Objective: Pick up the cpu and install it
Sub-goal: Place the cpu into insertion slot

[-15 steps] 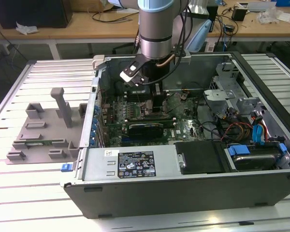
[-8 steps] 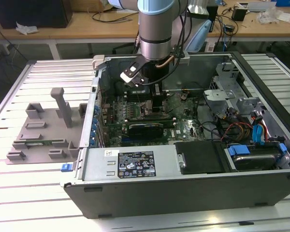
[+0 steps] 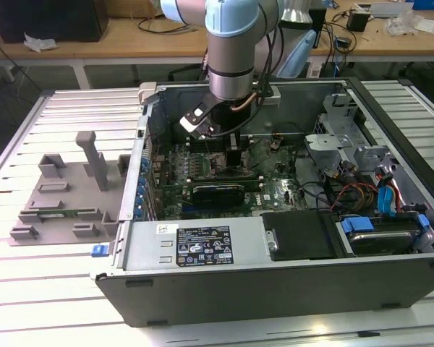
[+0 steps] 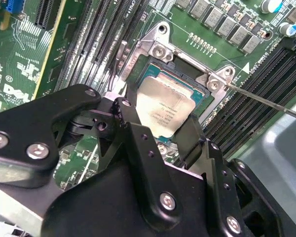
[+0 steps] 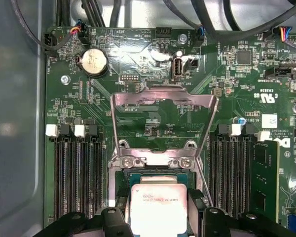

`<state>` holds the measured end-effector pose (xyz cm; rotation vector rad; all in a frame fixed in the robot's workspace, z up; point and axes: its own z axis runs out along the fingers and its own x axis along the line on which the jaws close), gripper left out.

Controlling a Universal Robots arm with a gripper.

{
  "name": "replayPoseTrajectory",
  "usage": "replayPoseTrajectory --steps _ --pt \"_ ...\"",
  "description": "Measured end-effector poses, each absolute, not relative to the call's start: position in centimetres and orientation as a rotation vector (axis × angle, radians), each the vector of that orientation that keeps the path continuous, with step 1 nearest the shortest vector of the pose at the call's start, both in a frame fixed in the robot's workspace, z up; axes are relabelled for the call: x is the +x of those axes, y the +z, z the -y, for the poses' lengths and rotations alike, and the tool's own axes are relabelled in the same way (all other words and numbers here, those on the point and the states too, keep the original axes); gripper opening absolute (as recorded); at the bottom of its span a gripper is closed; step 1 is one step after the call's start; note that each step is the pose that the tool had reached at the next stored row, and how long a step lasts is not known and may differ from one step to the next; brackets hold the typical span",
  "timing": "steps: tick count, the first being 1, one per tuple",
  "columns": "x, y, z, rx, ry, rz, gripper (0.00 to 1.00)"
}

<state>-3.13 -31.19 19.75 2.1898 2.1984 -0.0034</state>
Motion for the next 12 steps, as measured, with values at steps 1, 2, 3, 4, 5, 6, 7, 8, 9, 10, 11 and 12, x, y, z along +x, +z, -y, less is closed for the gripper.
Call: replayPoseTrajectory --steps 1,2,3,4,5,6,7,8,9,10,11,12 --pt "-3.13 19.69 31.18 2.19 -0.003 -2.198 0.55" --pt "-3.13 19.67 31.18 2.19 -0.003 -2.198 0.55" --pt "-3.13 19.67 31.18 2.19 -0.003 -2.198 0.55" --pt "-3.13 19.65 31.18 2.19 -0.003 -2.198 0.55" --pt "-3.12 19.65 31.18 2.19 -0.002 -2.198 0.55" --pt "-3.12 19.63 31.17 2.19 -0.002 -2.199 0.55" --pt "-3.13 19.64 31.17 2.19 -0.003 -2.198 0.62" --pt "-3.13 19.65 31.18 2.19 -0.003 -2.198 0.62" --pt "-3.13 19.65 31.18 2.19 -0.003 -2.198 0.62" --pt "-3.13 19.72 31.18 2.19 -0.003 -2.198 0.62" --pt "-3.13 19.81 31.18 2.19 -0.003 -2.198 0.62" --pt "-3.13 19.9 31.18 2.19 -0.003 -2.198 0.62"
